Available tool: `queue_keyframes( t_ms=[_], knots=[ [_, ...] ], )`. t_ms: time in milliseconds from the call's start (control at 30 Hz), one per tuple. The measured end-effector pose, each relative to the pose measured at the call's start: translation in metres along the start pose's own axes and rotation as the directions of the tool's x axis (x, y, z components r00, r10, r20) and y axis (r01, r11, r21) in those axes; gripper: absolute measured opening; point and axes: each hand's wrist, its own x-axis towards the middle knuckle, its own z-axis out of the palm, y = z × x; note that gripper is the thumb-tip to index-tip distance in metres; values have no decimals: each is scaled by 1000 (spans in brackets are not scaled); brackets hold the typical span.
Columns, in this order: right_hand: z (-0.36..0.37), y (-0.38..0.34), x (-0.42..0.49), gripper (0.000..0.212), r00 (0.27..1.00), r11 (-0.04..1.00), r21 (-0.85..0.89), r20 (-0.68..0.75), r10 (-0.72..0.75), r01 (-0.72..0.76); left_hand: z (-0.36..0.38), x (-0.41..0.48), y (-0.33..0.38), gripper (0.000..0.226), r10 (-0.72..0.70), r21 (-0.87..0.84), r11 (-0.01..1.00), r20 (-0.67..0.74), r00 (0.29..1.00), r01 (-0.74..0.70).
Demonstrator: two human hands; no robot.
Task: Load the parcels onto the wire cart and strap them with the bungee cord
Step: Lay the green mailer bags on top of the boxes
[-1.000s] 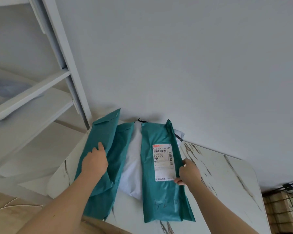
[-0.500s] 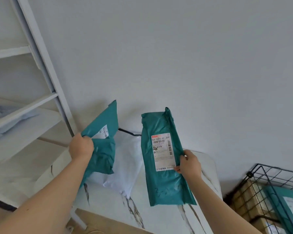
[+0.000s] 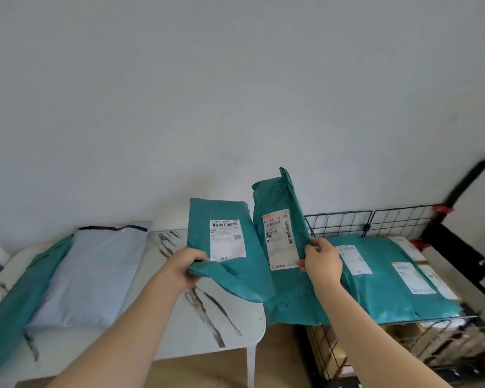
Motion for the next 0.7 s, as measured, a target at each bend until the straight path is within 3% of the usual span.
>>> queue_keyframes(
  t_ms=[167, 467, 700],
  knots=[
    [-73, 26, 20, 23, 986, 998, 39, -156, 63, -58, 81, 23, -28, 33, -79, 229, 971, 2, 997, 77],
    [-149, 58, 74, 21, 949, 992, 75, -292, 117, -99, 203, 79, -59, 30, -92, 346, 935, 27, 995, 77],
    [-199, 75, 152, 31, 921, 985, 17, -352, 166, -171, 279, 149, -77, 37, -210, 398, 895, -26, 977, 203]
  ],
)
